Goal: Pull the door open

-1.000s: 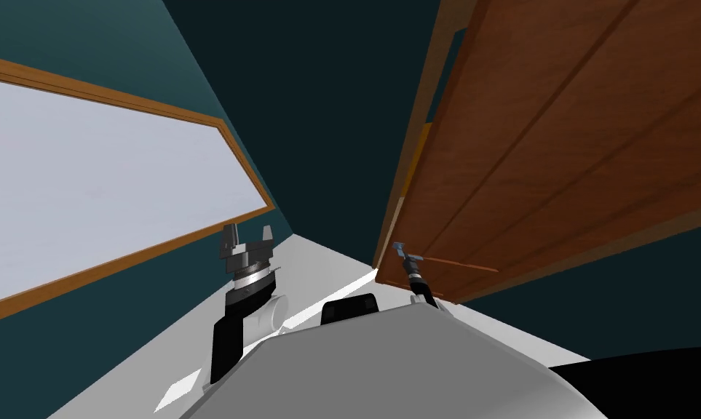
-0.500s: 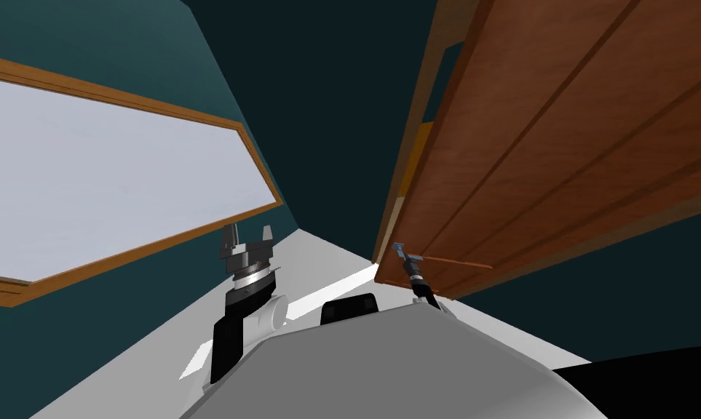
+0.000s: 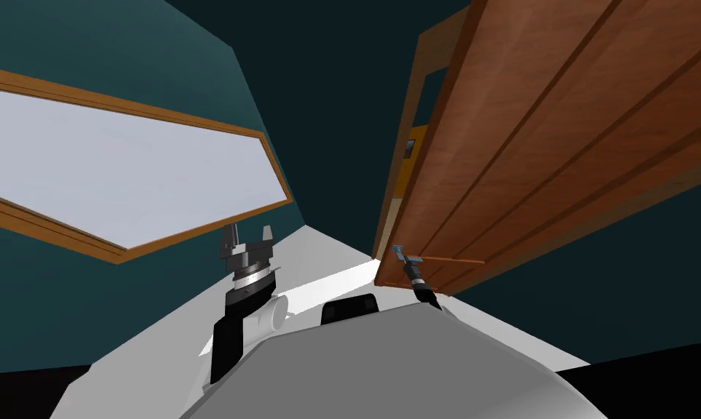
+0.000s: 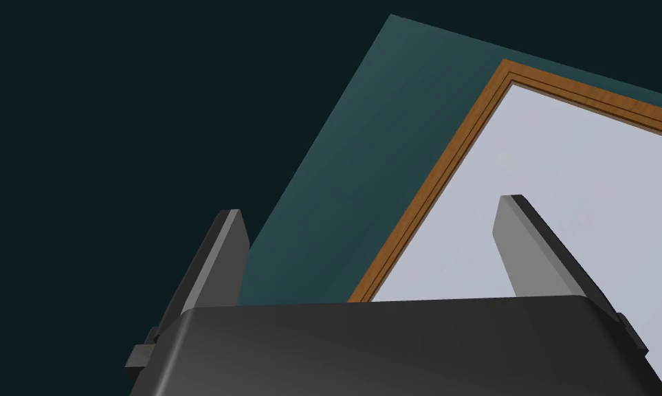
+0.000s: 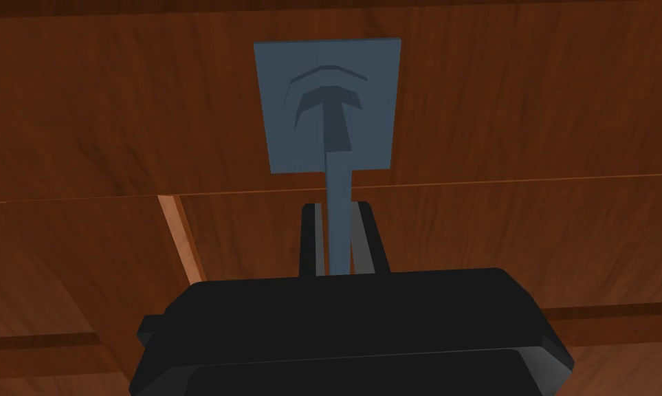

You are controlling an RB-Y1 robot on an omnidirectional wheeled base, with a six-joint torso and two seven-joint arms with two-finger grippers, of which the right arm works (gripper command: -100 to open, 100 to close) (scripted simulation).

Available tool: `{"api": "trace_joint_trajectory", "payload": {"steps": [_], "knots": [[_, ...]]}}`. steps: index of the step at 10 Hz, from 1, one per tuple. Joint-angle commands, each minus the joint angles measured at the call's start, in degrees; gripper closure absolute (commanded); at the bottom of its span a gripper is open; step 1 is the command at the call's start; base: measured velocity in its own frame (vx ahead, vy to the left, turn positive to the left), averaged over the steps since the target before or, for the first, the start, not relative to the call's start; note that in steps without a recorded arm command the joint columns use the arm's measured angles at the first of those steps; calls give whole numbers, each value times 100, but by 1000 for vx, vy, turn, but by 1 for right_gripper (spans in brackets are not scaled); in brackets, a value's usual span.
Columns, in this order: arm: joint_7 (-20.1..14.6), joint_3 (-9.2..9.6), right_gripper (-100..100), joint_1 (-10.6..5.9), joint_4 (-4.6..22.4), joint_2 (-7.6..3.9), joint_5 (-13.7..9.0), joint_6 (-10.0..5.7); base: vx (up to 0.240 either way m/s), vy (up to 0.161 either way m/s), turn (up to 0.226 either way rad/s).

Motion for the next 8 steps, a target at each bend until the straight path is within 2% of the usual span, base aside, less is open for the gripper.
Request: {"api": "trace_joint_trajectory", "payload": {"steps": [1,3,6,7,8], "knots": [[-109,86,100,109,3,-93,30,-152,-226,-42,222],[-214,168,100,212,6,-183,58,-297,-273,-53,165],[-430,337,100,426,12,-367,116,-596,-267,-45,160],[-463,364,100,460,13,-395,125,-643,-219,-6,102],[-425,342,100,459,-35,-375,118,-562,-89,-2,6]]}}
